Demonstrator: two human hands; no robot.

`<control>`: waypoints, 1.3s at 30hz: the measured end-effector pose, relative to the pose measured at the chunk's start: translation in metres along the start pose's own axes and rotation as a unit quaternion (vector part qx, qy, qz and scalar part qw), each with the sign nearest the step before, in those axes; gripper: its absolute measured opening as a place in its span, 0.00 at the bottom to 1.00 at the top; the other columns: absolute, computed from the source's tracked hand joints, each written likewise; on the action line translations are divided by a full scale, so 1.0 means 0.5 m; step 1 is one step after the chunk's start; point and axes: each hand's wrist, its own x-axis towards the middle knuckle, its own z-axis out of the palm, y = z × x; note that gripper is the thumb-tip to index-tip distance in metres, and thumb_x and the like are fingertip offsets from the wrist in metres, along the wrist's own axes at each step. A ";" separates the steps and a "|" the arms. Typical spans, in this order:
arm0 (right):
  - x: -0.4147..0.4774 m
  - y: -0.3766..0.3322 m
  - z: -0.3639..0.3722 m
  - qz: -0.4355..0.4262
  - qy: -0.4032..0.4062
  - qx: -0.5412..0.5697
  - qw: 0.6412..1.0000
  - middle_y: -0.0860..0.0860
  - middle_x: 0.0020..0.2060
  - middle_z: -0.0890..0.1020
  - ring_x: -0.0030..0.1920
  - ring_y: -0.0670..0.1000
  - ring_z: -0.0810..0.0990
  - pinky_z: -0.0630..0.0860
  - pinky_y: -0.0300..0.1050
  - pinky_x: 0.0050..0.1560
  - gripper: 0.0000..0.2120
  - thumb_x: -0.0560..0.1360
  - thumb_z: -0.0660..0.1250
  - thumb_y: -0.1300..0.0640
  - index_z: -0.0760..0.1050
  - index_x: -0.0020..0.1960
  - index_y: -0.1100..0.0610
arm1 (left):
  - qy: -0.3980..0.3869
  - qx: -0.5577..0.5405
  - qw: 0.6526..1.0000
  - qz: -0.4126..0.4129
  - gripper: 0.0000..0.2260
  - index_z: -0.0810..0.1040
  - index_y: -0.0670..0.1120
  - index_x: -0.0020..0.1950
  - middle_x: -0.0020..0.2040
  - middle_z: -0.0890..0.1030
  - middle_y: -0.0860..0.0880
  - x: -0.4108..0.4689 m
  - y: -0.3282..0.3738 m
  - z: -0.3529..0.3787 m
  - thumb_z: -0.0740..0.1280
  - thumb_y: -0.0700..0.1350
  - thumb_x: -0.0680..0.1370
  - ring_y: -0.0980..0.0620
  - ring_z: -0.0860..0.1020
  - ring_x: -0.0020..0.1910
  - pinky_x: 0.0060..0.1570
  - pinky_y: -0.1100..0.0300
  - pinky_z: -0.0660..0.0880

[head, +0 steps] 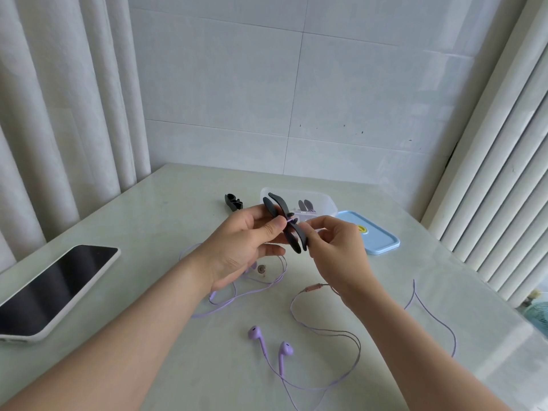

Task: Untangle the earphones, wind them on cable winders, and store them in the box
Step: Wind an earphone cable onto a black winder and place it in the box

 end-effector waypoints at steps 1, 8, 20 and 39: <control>-0.002 -0.002 -0.002 0.000 -0.015 -0.002 1.000 0.47 0.25 0.77 0.27 0.47 0.68 0.66 0.39 0.31 0.09 0.81 0.69 0.51 0.83 0.44 0.52 | 0.007 -0.008 1.000 0.005 0.11 0.80 0.37 0.63 0.61 0.84 0.34 0.000 0.001 0.000 0.65 0.40 0.85 0.45 0.83 0.53 0.47 0.57 0.80; -0.017 -0.014 0.000 -0.054 -0.133 -0.097 0.985 0.48 0.32 0.86 0.25 0.44 0.72 0.74 0.40 0.27 0.09 0.82 0.66 0.58 0.85 0.48 0.53 | 0.156 0.085 0.984 0.008 0.09 0.84 0.43 0.58 0.54 0.88 0.46 0.006 0.004 -0.005 0.67 0.45 0.85 0.47 0.87 0.54 0.43 0.57 0.79; -0.028 -0.039 -0.003 -0.172 -0.063 -0.063 0.981 0.45 0.23 0.68 0.27 0.46 0.63 0.62 0.40 0.30 0.11 0.80 0.69 0.60 0.82 0.39 0.52 | 0.101 0.143 0.984 0.003 0.07 0.88 0.53 0.54 0.47 0.86 0.52 0.001 -0.010 0.001 0.71 0.51 0.82 0.49 0.78 0.42 0.40 0.54 0.68; 0.015 -0.022 -0.040 -0.003 0.087 0.031 0.996 0.46 0.26 0.66 0.28 0.48 0.63 0.62 0.39 0.29 0.13 0.81 0.65 0.53 0.79 0.42 0.60 | 0.026 0.438 0.887 0.144 0.09 0.83 0.51 0.58 0.51 0.80 0.53 -0.007 -0.031 0.031 0.62 0.45 0.87 0.54 0.78 0.51 0.51 0.61 0.75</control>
